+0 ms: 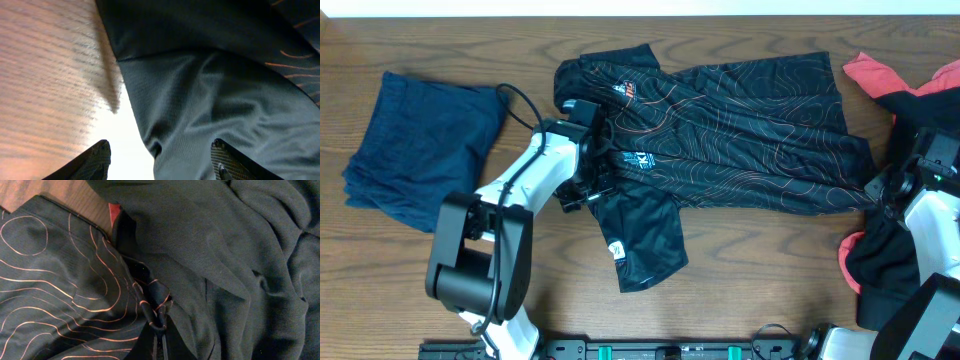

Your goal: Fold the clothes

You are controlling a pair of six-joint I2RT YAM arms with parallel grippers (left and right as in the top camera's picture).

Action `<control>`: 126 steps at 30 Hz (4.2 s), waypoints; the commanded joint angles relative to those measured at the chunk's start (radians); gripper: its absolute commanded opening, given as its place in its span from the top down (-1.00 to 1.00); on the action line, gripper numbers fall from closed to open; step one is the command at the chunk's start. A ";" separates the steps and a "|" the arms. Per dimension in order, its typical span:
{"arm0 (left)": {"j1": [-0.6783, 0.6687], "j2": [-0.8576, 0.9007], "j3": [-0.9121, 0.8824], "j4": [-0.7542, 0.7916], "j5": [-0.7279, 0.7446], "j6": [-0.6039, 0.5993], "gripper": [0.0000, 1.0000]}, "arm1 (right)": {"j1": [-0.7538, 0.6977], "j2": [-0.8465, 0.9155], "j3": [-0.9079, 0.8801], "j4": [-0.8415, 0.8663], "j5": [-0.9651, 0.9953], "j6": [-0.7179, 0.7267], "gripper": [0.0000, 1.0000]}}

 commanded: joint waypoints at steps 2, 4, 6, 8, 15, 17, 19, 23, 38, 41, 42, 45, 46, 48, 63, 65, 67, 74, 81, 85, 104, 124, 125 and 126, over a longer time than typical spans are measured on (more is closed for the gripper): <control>-0.017 0.039 -0.003 0.019 -0.018 -0.012 -0.33 | -0.007 -0.004 0.021 0.002 0.003 -0.015 0.98; -0.024 0.047 -0.004 0.030 -0.013 -0.013 -0.33 | -0.007 -0.004 0.021 0.002 0.003 -0.015 0.98; -0.032 0.052 -0.004 0.037 -0.012 -0.021 -0.34 | -0.007 -0.004 0.021 0.002 0.003 -0.015 0.98; -0.040 0.059 -0.004 0.050 -0.012 -0.019 -0.34 | -0.007 -0.004 0.021 0.002 0.003 -0.015 0.98; -0.049 0.092 -0.004 0.053 -0.012 -0.019 -0.18 | -0.007 -0.004 0.021 -0.001 0.003 -0.015 0.98; -0.049 0.092 -0.004 0.055 -0.012 -0.019 -0.01 | -0.007 -0.004 0.021 -0.001 0.003 -0.015 0.98; -0.049 0.092 -0.004 0.055 -0.012 -0.019 0.42 | -0.007 -0.004 0.021 -0.001 0.003 -0.015 0.98; -0.039 0.080 0.003 0.049 -0.011 0.010 0.88 | -0.007 -0.004 0.021 -0.002 0.001 -0.015 0.98; 0.116 -0.379 0.027 -0.154 0.003 0.174 0.88 | -0.007 -0.029 0.032 -0.079 -0.154 -0.077 0.98; 0.135 -0.494 0.027 -0.174 0.003 0.177 0.88 | -0.007 -0.075 0.050 -0.110 -0.180 -0.078 0.98; 0.140 -0.525 0.027 -0.182 0.003 0.177 0.88 | -0.007 -0.095 0.056 -0.119 -0.181 -0.078 0.98; 0.154 -0.607 0.027 -0.219 0.002 0.178 0.88 | -0.007 -0.171 0.066 -0.149 -0.180 -0.078 0.98; 0.159 -0.627 0.027 -0.234 0.002 0.177 0.88 | -0.007 -0.195 0.066 -0.158 -0.180 -0.078 0.98; 0.169 -0.656 0.027 -0.267 -0.002 0.177 0.88 | -0.007 -0.240 0.066 -0.182 -0.180 -0.078 0.98; 0.255 -0.832 0.027 -0.517 -0.079 0.177 0.88 | -0.008 -0.414 0.066 -0.359 -0.157 -0.086 0.98; 0.255 -0.846 0.027 -0.500 -0.079 0.177 0.88 | -0.008 -0.428 0.066 -0.354 -0.162 -0.085 0.98; 0.255 -0.858 0.027 -0.470 -0.079 0.177 0.88 | -0.008 -0.447 0.067 -0.337 -0.165 -0.086 0.98; 0.255 -0.858 0.027 -0.401 -0.078 0.177 0.88 | -0.008 -0.470 0.067 -0.304 -0.164 -0.098 0.98; 0.255 -0.855 0.026 -0.461 -0.048 0.177 0.88 | -0.008 -0.470 0.067 -0.358 -0.164 -0.101 0.98; 0.255 -0.855 0.026 -0.545 -0.026 0.176 0.88 | -0.008 -0.464 0.067 -0.426 -0.137 -0.101 0.98; 0.255 -0.855 -0.002 -0.672 -0.034 0.169 0.88 | -0.008 -0.408 0.063 -0.554 -0.066 -0.103 0.98; 0.255 -0.649 -0.016 -0.475 -0.066 0.166 0.88 | -0.006 -0.192 0.063 -0.344 -0.207 -0.130 0.98; 0.255 -0.635 -0.016 -0.461 -0.078 0.166 0.88 | -0.006 -0.177 0.063 -0.323 -0.221 -0.130 0.98; 0.255 -0.620 -0.016 -0.446 -0.086 0.166 0.88 | -0.005 -0.163 0.063 -0.301 -0.236 -0.130 0.98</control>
